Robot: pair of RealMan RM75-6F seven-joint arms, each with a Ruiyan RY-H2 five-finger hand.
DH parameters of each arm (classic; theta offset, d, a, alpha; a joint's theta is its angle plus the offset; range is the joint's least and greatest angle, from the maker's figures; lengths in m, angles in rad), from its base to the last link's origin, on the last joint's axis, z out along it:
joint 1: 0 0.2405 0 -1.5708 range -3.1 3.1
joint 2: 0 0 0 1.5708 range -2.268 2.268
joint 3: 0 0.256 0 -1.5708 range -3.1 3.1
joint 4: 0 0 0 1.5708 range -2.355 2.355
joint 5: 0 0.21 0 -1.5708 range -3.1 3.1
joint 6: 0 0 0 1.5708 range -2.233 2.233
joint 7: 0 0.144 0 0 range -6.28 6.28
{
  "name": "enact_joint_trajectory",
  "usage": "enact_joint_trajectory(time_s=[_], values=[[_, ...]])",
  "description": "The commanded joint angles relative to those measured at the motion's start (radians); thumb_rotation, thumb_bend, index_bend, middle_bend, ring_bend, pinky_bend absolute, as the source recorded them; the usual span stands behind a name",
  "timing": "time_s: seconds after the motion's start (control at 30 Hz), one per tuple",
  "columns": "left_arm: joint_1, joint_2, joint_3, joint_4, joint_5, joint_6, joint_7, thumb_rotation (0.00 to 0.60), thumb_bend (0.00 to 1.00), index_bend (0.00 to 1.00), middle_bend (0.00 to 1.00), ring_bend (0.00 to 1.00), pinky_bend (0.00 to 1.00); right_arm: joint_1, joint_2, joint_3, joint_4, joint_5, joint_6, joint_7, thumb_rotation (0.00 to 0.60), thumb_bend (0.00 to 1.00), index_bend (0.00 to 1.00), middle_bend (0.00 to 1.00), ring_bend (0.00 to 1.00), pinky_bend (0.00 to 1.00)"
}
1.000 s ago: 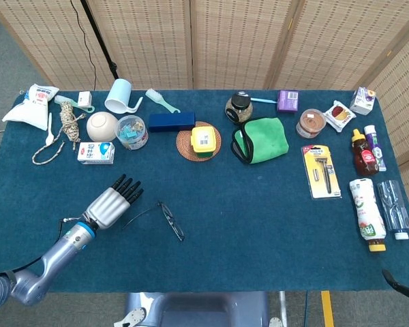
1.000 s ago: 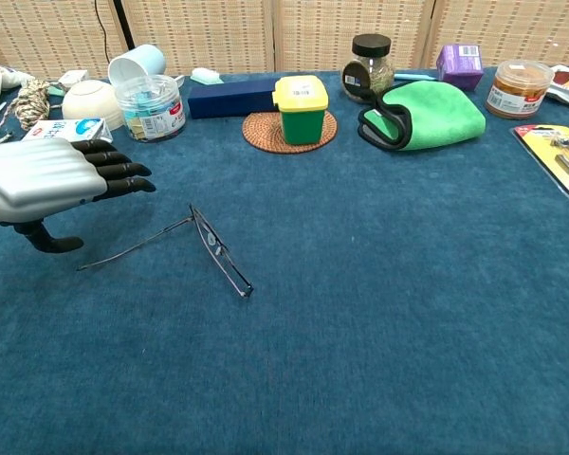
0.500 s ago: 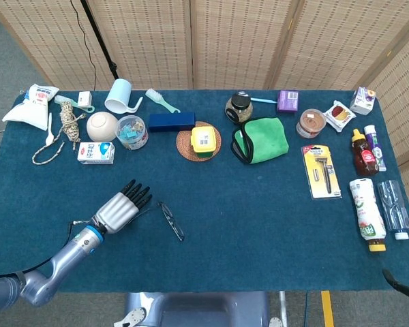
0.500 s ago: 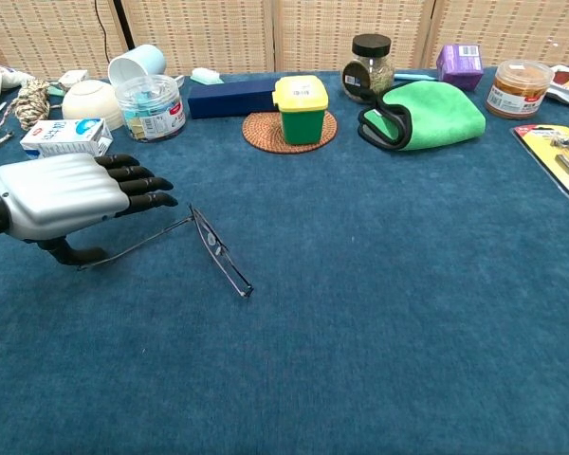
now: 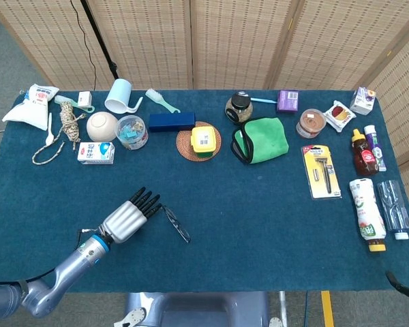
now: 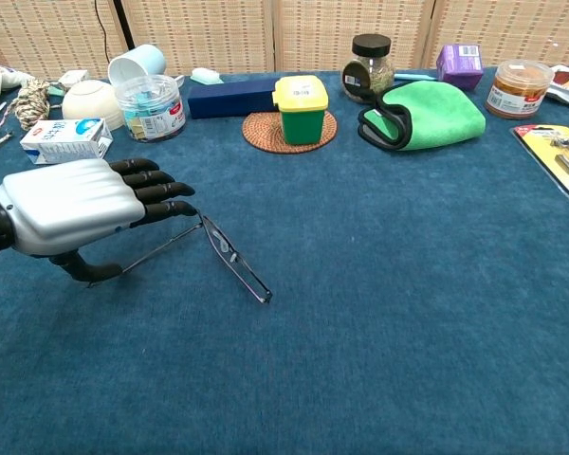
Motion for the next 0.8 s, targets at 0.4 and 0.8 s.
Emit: enact_joint_trajectory(time_s=[0.4,0.8], values=[[0.007,0.015,-0.033,-0.105,0.02,0.032,0.043,0.55,0.3,0.0,0.0,0.0,0.0,-0.008,0.0,-0.002,0.018,0.0,0.006,0.028,0.6,0.22,0.08,0.0,0.0,0.0],[-0.05,-0.113,-0.103,-0.147,-0.029,-0.032,0.138,0.55,0.3,0.0,0.0,0.0,0.0,-0.018,-0.004,-0.005,0.036,-0.005,0.017,0.056,0.6,0.22,0.08,0.0,0.0,0.0]])
